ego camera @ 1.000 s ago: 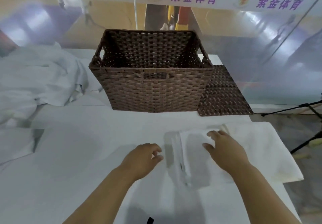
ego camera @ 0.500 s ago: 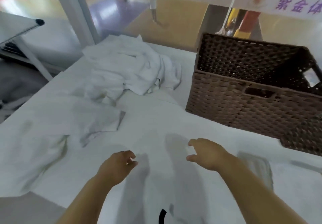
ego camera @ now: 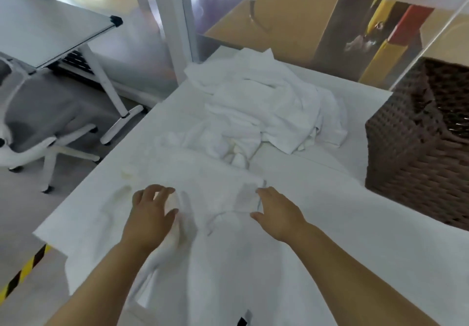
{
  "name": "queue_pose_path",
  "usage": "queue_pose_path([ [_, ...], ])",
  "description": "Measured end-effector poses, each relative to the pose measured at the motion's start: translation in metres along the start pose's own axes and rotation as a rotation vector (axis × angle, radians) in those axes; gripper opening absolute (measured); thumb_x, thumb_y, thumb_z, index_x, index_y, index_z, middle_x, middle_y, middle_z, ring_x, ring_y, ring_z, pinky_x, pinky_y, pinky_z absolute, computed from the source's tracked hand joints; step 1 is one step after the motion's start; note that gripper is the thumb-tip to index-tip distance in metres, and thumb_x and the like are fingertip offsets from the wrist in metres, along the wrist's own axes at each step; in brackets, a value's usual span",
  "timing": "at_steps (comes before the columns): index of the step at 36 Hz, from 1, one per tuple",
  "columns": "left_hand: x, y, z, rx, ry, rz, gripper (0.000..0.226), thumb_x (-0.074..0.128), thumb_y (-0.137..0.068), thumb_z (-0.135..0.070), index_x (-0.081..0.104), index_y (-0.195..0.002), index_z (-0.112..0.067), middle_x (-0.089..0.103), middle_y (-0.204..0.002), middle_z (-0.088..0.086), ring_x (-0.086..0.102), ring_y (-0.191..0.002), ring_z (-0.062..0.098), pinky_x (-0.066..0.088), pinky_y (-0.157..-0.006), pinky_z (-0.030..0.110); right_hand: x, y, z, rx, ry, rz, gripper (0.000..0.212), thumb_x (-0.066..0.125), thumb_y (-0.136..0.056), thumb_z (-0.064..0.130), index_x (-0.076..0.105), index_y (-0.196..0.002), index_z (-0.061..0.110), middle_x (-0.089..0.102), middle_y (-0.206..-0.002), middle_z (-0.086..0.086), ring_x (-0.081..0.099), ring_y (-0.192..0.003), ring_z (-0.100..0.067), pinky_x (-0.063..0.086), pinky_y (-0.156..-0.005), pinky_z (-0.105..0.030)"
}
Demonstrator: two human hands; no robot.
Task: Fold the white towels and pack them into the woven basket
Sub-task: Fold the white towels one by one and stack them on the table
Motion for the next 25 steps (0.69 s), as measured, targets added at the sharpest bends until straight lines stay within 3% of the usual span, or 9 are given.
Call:
queue_pose_path([
  [5,0.003,-0.034,0.03,-0.096,-0.072,0.099,0.078,0.063,-0.086,-0.039,0.018,-0.149,-0.026,0.016,-0.155,0.007,0.012,-0.14,0.034,0.022,-0.112,0.04,-0.002,-0.047,0.026,-0.02,-0.087,-0.038,0.079,0.055,-0.094,0.036,0.004,-0.151,0.014,0.009,-0.158,-0.003,0.032,-0.137,-0.024,0.034,-0.108,-0.035],
  [8,0.012,-0.044,0.045,-0.146,-0.062,0.245,0.086,0.064,-0.086,-0.038,0.006,-0.15,-0.033,0.008,-0.157,0.006,0.009,-0.142,0.034,0.024,-0.113,0.043,0.005,-0.065,0.024,0.051,-0.095,0.057,0.084,0.054,-0.094,0.035,-0.004,-0.152,0.017,0.014,-0.158,-0.004,0.031,-0.138,-0.024,0.032,-0.109,-0.036],
  [12,0.019,-0.049,0.056,-0.117,-0.054,0.224,0.071,0.064,-0.087,-0.026,0.025,-0.146,-0.028,0.035,-0.142,0.005,0.039,-0.123,0.03,0.042,-0.095,0.038,0.016,-0.069,0.016,0.088,-0.034,0.062,0.056,0.053,-0.095,0.034,0.032,-0.144,0.017,0.042,-0.137,-0.005,0.049,-0.119,-0.025,0.043,-0.096,-0.037],
  [15,0.016,-0.054,0.062,-0.083,-0.085,0.149,0.043,0.054,-0.092,-0.022,0.047,-0.135,-0.023,0.052,-0.124,0.004,0.052,-0.108,0.027,0.047,-0.085,0.036,0.02,-0.064,0.012,0.097,-0.059,0.027,0.043,0.051,-0.096,0.032,0.046,-0.136,0.021,0.049,-0.127,-0.002,0.052,-0.114,-0.022,0.042,-0.089,-0.031],
  [18,0.012,-0.053,0.065,-0.058,-0.073,0.137,0.032,0.048,-0.095,-0.023,0.058,-0.125,-0.023,0.058,-0.113,0.002,0.057,-0.103,0.025,0.047,-0.083,0.037,0.017,-0.053,0.008,0.096,-0.104,-0.012,0.026,0.05,-0.096,0.035,0.065,-0.114,0.023,0.052,-0.102,0.002,0.054,-0.093,-0.017,0.037,-0.071,-0.027],
  [22,-0.003,-0.049,0.06,-0.045,0.045,0.006,0.026,0.051,-0.095,-0.024,0.065,-0.115,-0.015,0.062,-0.108,0.005,0.059,-0.098,0.029,0.048,-0.081,0.04,0.002,-0.039,0.002,0.071,-0.062,-0.077,0.026,0.048,-0.096,0.039,0.066,-0.091,0.022,0.053,-0.092,0.003,0.054,-0.082,-0.017,0.039,-0.065,-0.03],
  [25,-0.022,-0.047,0.046,-0.016,0.171,-0.109,0.027,0.054,-0.094,-0.021,0.064,-0.115,-0.008,0.062,-0.109,0.012,0.059,-0.095,0.034,0.048,-0.08,0.042,-0.024,-0.026,0.001,0.051,-0.088,-0.166,0.028,0.044,-0.097,0.041,0.064,-0.09,0.023,0.054,-0.088,0.003,0.055,-0.08,-0.018,0.046,-0.068,-0.034],
])
Point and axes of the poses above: each hand's wrist, its own y-axis away from the middle knuckle, its own x-axis out of the palm, z = x × y, the point moved 2 cm from there along -y, towards the middle knuckle
